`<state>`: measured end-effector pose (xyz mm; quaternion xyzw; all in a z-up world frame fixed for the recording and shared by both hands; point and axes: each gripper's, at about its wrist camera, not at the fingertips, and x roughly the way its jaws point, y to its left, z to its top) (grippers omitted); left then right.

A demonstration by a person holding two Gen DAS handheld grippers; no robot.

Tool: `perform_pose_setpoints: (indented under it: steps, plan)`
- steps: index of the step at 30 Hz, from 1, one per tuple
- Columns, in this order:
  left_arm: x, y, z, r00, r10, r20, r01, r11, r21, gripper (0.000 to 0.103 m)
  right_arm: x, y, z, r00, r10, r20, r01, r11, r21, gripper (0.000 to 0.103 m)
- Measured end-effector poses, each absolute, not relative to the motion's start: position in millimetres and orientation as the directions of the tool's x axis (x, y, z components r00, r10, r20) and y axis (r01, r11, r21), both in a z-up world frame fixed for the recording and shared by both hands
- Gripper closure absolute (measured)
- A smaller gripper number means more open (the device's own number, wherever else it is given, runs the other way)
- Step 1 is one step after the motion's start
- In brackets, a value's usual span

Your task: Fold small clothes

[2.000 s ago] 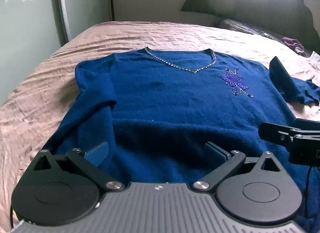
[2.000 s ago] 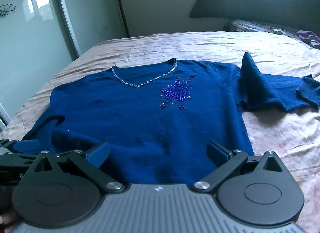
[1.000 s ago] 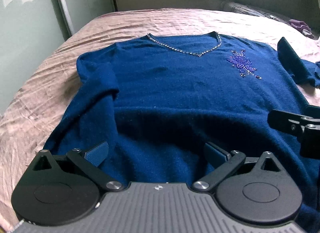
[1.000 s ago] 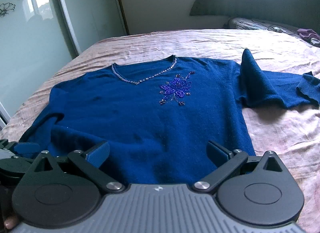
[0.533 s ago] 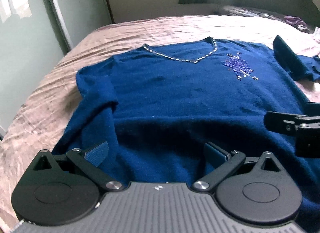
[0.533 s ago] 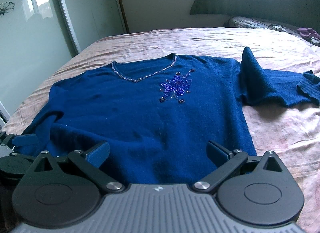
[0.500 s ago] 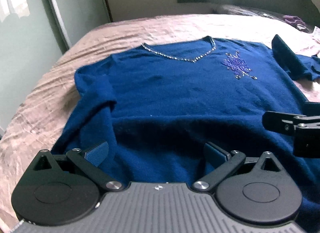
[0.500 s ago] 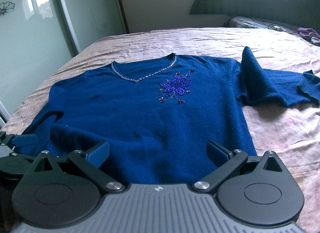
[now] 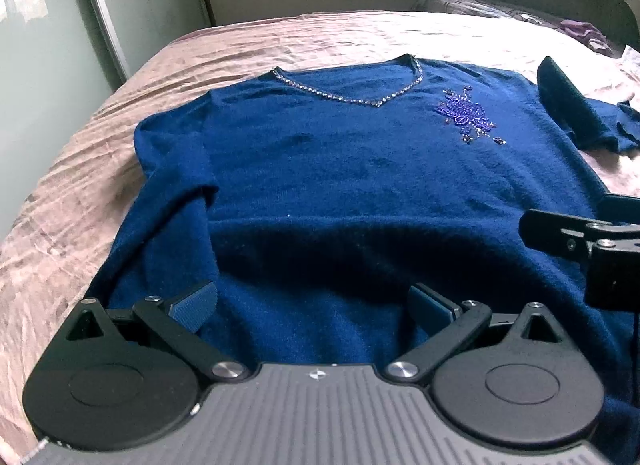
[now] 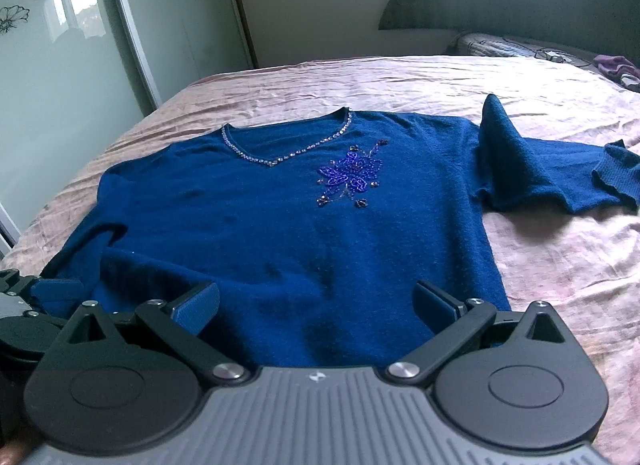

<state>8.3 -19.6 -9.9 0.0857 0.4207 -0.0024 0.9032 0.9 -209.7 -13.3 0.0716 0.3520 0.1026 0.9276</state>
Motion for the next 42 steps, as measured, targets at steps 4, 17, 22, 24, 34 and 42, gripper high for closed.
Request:
perform_pose_setpoints:
  steps: [4, 17, 22, 24, 34, 42]
  plan:
    - [8, -19, -9, 0.652, 0.069, -0.755, 0.074, 0.985, 0.154, 0.0, -1, -210, -12, 0.747, 0.234, -0.622, -0.153, 0.971, 0.182, 0.0]
    - [8, -16, -4, 0.667, 0.028, -0.744, 0.092, 0.989, 0.119, 0.001, -3, -214, -4, 0.756, 0.304, -0.58, -0.209, 0.951, 0.227, 0.0]
    - [3, -14, 6, 0.73, 0.0, -0.683, 0.096, 0.99, 0.103, 0.001, -3, -222, -1, 0.772, 0.294, -0.563, -0.175, 0.951, 0.256, 0.0]
    - [-2, -16, 11, 0.78, 0.052, -0.623, 0.051, 0.988, 0.146, 0.001, -8, -214, 4, 0.799, 0.208, -0.564, -0.155, 0.978, 0.141, 0.0]
    - [8, -14, 15, 0.767, 0.107, -0.633, -0.018, 0.989, 0.146, 0.0, -35, -224, 30, 0.912, 0.23, -0.341, -0.179, 0.968, 0.173, 0.0]
    - [13, -13, 11, 0.755, 0.118, -0.646, -0.02, 0.987, 0.156, 0.0, -23, -206, 11, 0.837, 0.246, -0.488, -0.249, 0.967, 0.06, 0.0]
